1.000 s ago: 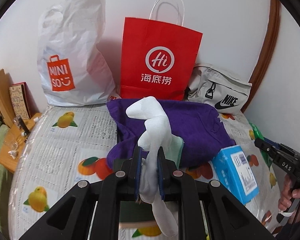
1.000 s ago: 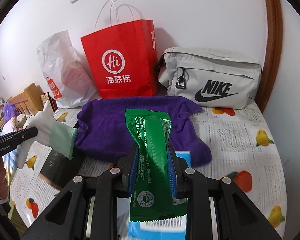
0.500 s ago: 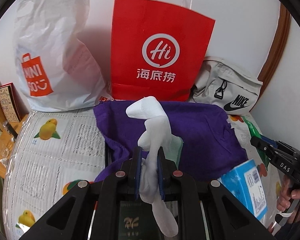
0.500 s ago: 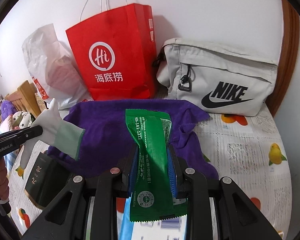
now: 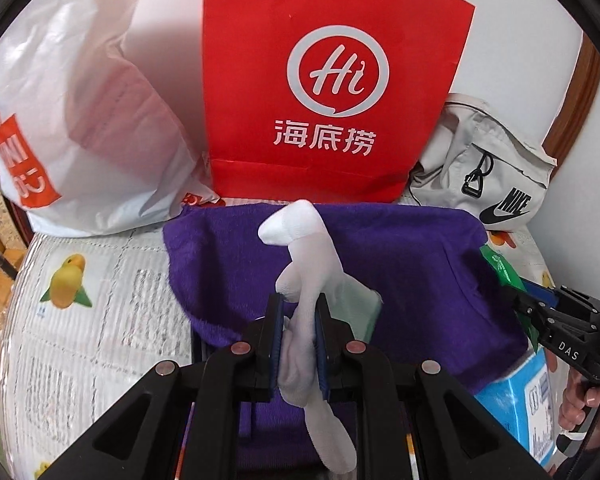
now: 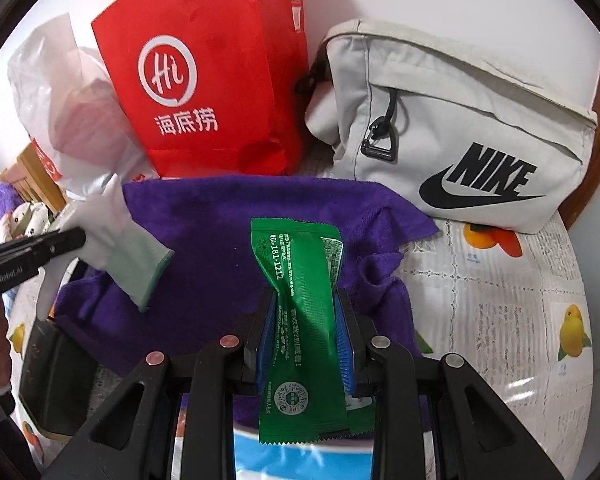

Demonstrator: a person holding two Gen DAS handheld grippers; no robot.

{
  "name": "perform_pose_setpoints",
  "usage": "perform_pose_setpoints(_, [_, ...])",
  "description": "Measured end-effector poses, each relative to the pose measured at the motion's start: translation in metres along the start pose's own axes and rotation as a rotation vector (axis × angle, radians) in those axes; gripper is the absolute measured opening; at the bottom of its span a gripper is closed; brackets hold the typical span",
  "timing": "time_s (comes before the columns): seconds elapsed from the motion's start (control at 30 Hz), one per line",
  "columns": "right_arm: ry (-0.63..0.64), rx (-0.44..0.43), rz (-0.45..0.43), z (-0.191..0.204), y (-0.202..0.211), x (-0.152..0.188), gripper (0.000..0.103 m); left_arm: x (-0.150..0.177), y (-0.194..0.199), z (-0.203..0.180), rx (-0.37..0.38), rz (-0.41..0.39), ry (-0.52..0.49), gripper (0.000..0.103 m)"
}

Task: Organize soft objects
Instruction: 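Carry the glove and green packet onto the purple towel with both tools, then open both tools to release glove and packet on the purple towel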

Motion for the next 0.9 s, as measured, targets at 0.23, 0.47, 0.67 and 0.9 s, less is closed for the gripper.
perform_pose_setpoints(0.23, [-0.009, -0.012, 0.046, -0.005, -0.020, -0.005, 0.028, -0.009, -0.016, 0.003, -0.026, 0.039, 0.008, 0.017])
perform_pose_setpoints(0.47, [-0.024, -0.010, 0.075, -0.011, -0.032, -0.008, 0.028, -0.013, -0.024, 0.007, -0.035, 0.061, 0.017, 0.019])
perform_pose_setpoints(0.67, [-0.035, -0.019, 0.102, -0.014, -0.039, -0.010, 0.031, -0.013, -0.030, 0.010, -0.063, 0.085, 0.026, 0.032])
perform_pose_setpoints(0.9, [-0.044, -0.055, 0.096, -0.014, -0.039, -0.014, 0.055, -0.012, -0.021, 0.012, -0.083, 0.079, 0.034, 0.059])
Point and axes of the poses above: each gripper's, at about its wrist camera, not at the fingertips, and y roughly against the way its jaws point, z to its left, x to its underside, the point moved 5 cm from there along -y, roughly the way its jaws point, and after that the axes turned 15 degrees about z, right-handed, at the moved point
